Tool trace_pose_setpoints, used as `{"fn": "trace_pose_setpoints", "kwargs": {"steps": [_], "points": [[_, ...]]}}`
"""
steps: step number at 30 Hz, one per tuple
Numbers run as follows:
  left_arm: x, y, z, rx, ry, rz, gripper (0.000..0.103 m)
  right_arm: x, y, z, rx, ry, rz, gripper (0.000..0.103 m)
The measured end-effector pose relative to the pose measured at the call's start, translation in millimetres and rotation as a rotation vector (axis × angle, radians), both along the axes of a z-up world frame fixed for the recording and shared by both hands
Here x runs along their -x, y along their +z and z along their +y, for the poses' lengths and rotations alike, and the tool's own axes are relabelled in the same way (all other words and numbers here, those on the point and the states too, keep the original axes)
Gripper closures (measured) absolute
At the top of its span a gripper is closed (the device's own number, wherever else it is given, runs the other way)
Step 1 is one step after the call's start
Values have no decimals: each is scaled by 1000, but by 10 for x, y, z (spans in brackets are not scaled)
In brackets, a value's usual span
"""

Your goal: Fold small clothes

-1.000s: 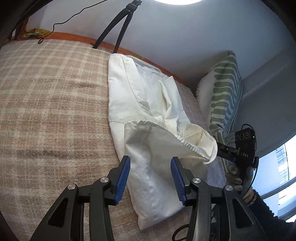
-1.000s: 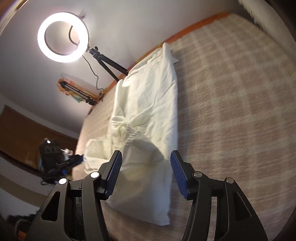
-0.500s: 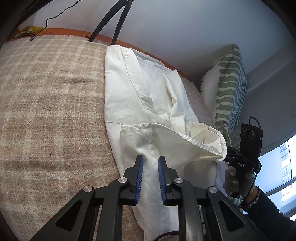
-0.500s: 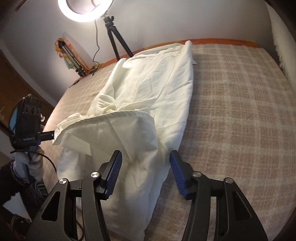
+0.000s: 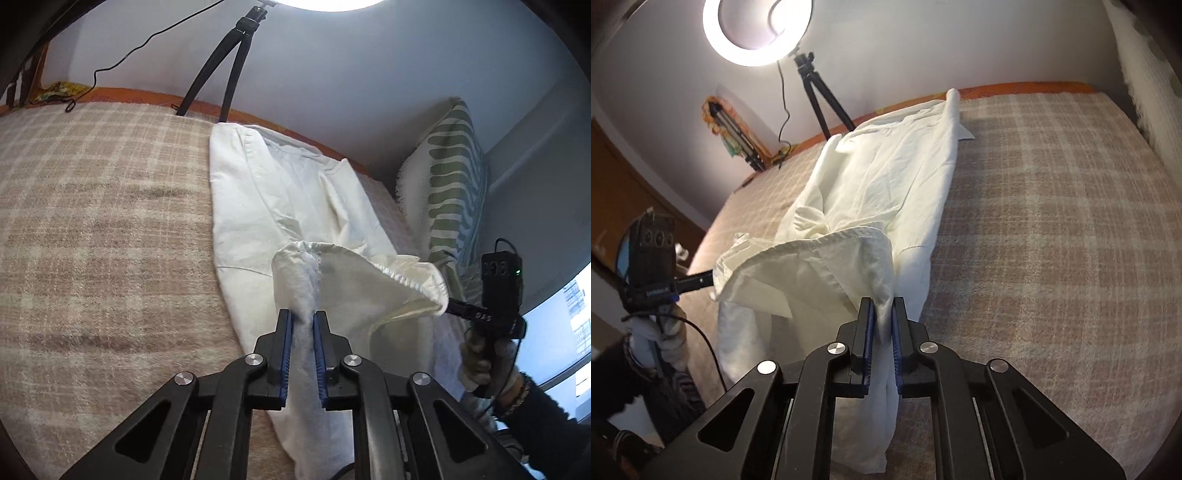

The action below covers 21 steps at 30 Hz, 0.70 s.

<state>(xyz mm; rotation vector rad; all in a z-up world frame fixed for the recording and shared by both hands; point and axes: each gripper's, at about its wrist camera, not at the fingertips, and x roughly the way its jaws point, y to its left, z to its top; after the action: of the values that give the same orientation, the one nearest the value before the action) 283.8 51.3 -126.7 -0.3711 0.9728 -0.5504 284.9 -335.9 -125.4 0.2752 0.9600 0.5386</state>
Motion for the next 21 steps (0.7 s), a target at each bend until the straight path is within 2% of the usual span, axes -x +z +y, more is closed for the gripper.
{"fn": "trace_pose_setpoints", "kwargs": {"steps": [3, 5, 9, 12, 13, 15, 17, 21], "points": [[-110, -200, -2, -64, 17, 66, 89, -80, -131, 58, 77, -24, 46, 95], [-124, -206, 40, -56, 24, 80, 86, -84, -152, 116, 122, -31, 58, 88], [6, 69, 74, -96, 31, -32, 78, 40, 89, 120, 140, -29, -26, 88], [110, 202, 26, -102, 4, -96, 78, 137, 257, 78, 158, -46, -96, 87], [125, 227, -10, -96, -14, -109, 78, 151, 290, 70, 179, -55, -118, 86], [172, 253, -140, -94, -65, -118, 78, 128, 294, 43, 160, -53, -122, 83], [215, 247, -314, -95, -123, -123, 78, 55, 249, 65, 141, -45, -110, 73], [278, 148, -607, -63, -230, -83, 78, -157, 123, 183, 131, 13, -83, 61]]}}
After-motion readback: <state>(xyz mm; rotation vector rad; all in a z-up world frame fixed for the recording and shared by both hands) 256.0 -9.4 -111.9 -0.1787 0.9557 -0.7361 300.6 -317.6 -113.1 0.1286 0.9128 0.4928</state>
